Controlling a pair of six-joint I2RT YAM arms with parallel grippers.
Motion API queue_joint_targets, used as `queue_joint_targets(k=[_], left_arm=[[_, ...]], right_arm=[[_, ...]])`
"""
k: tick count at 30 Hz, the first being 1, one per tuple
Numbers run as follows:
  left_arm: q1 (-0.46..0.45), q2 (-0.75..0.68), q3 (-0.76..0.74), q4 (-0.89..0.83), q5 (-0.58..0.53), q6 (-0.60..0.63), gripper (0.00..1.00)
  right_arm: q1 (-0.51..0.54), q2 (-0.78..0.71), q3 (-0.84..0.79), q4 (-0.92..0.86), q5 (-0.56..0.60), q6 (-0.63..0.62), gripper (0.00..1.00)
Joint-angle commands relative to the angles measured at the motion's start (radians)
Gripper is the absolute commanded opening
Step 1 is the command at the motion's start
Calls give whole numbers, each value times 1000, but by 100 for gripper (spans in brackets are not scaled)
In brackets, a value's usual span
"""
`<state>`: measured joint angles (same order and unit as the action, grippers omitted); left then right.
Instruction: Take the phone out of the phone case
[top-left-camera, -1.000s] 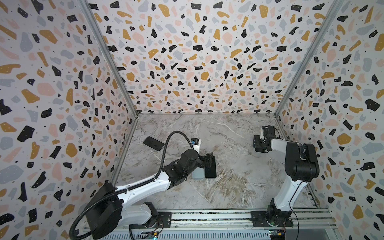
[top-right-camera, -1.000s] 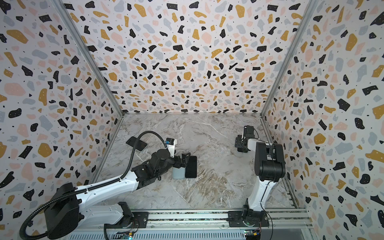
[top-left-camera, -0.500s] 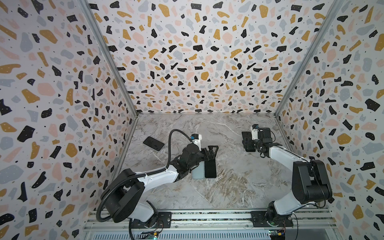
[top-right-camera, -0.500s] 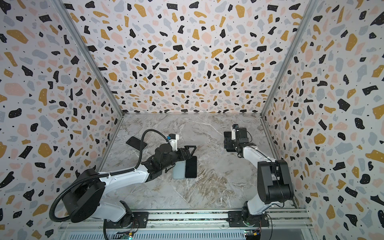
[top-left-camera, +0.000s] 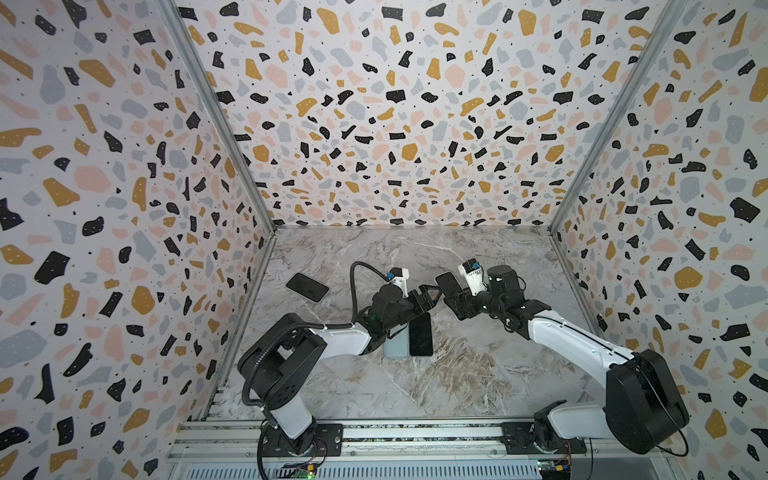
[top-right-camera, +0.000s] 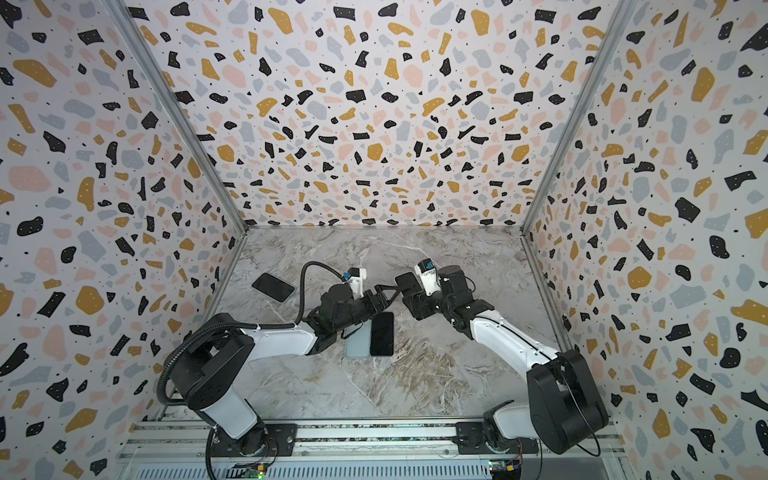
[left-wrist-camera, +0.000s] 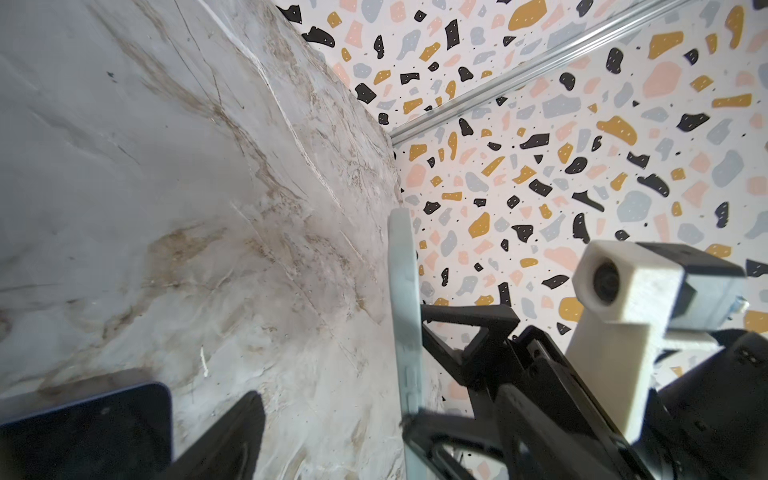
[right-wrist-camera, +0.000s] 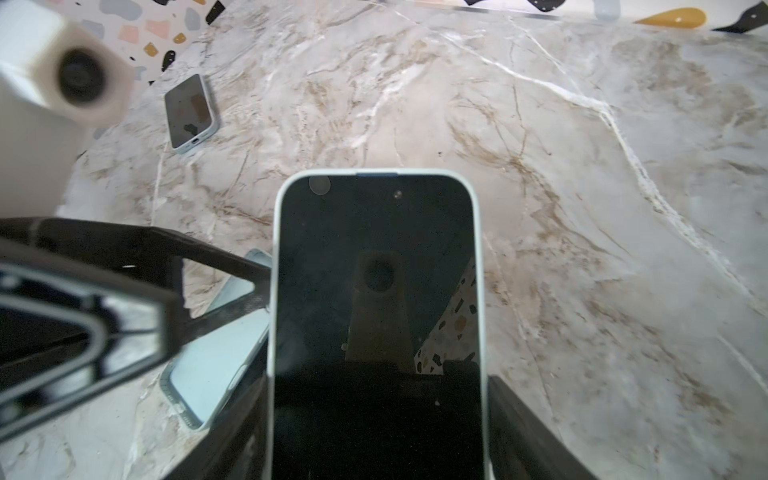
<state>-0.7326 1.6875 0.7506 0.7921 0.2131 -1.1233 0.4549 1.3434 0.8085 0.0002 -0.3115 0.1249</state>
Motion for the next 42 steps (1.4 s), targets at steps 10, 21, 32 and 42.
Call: queue_joint_targets(k=[10, 21, 32, 42], left_arm=[[10, 26, 3, 147, 31, -70, 57], [16, 25, -10, 167, 54, -72, 24], [16, 16, -7, 160, 64, -80, 0], [98, -123, -122, 428, 11, -162, 0]], right_arm=[[61, -42, 21, -22, -25, -36, 42], [64, -48, 28, -37, -11, -48, 40], [84, -103, 9, -24, -17, -73, 40], [-27, -306, -66, 82, -136, 187, 91]])
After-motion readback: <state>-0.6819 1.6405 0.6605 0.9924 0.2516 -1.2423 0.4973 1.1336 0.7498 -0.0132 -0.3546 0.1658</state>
